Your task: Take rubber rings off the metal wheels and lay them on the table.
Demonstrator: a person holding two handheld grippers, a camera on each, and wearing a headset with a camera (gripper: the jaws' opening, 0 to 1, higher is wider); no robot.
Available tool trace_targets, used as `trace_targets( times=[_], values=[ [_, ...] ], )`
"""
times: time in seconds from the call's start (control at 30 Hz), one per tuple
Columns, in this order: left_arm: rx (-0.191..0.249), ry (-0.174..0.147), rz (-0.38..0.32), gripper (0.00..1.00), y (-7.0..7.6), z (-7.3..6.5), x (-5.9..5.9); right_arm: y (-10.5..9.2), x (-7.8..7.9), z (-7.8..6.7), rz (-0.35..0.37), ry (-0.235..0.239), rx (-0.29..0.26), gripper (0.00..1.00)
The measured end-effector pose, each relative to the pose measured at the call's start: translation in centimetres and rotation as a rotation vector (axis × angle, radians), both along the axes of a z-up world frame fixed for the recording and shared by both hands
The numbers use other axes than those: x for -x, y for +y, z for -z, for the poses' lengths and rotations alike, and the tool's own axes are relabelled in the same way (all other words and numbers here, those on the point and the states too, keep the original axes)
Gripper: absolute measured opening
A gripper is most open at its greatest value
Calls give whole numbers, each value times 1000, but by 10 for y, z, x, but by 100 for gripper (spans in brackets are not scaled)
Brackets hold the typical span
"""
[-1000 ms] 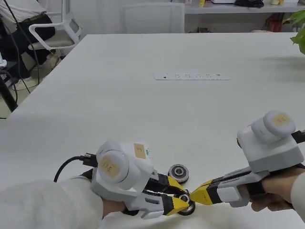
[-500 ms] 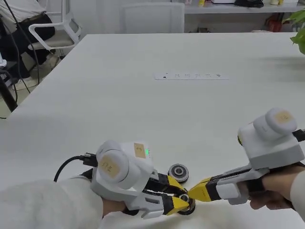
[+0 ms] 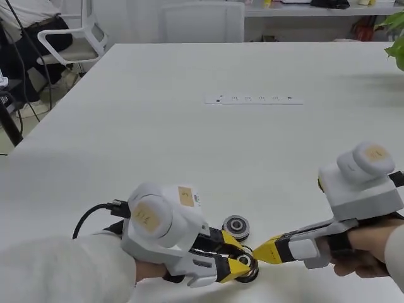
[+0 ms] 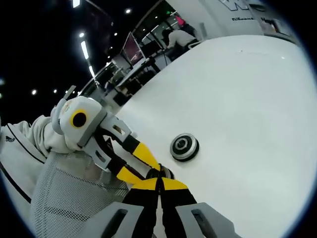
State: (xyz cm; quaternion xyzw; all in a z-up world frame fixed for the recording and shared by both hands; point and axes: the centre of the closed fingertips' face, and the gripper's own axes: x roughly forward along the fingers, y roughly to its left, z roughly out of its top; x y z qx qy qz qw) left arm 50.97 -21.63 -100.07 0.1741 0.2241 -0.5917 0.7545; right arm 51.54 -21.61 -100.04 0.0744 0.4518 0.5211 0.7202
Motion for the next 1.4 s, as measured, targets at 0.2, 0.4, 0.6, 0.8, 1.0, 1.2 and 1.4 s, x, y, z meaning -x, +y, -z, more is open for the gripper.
trace_targets(
  times=[0.2, 0.4, 0.6, 0.8, 1.0, 1.2, 1.4],
  values=[
    [-57, -33, 33, 15, 2, 0, 0, -1, 2, 4, -7, 0, 19, 0],
    [-41, -61, 37, 21, 2, -14, -3, -2, 2, 5, -8, 1, 21, 0],
    [-7, -76, 49, 39, 2, -38, 0, -1, 3, 4, -7, 2, 18, 0],
    [-11, -80, 71, 48, 1, -54, 7, 1, 3, 3, -10, 0, 12, 0],
    [-23, -82, 93, 64, 5, -74, 13, 2, 3, 1, -13, -6, 8, 0],
    [2, -106, 33, 71, 23, -101, 11, 4, 4, -3, -18, -7, -4, 0],
    [-3, -149, -54, 79, 51, -117, 12, 5, 4, -3, -36, -30, 9, 0]
  ],
)
